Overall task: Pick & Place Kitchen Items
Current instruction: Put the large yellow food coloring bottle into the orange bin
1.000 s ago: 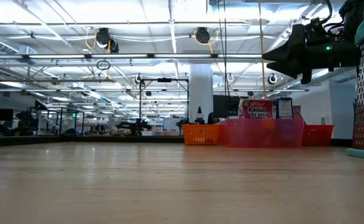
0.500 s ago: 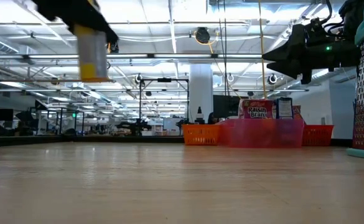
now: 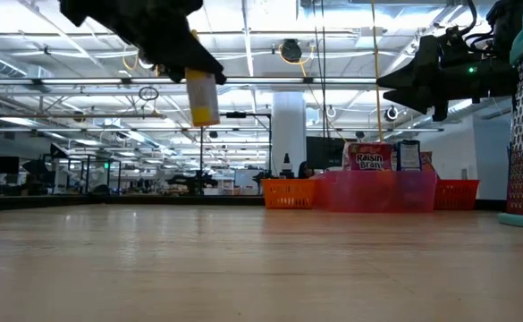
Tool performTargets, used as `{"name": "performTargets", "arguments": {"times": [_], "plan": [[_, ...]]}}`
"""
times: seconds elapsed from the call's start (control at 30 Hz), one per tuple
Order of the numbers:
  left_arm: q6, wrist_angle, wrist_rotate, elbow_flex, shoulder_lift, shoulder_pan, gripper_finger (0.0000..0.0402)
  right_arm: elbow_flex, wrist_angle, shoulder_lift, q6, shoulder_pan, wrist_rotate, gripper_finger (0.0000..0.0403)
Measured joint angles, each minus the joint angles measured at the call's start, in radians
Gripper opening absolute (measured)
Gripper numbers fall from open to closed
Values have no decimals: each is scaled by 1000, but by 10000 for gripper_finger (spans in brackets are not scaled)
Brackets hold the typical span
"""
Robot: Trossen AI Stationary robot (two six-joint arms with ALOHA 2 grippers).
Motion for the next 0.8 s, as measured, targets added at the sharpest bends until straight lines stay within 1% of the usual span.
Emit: {"name": "performTargets", "arguments": {"times": [0.2, 0.43, 0.6, 0.8], "plan": [[35, 85, 2, 0, 10, 117, 122, 0, 0, 0, 0, 0, 0, 210], [69, 203, 84, 0, 14, 240, 122, 0, 0, 1, 0, 0, 0, 210], [62, 288, 134, 4, 63, 326, 122, 0, 0, 1, 0, 0, 0, 210], [69, 286, 174, 100, 187, 409, 122, 0, -1, 1, 0, 0, 0, 210]]}}
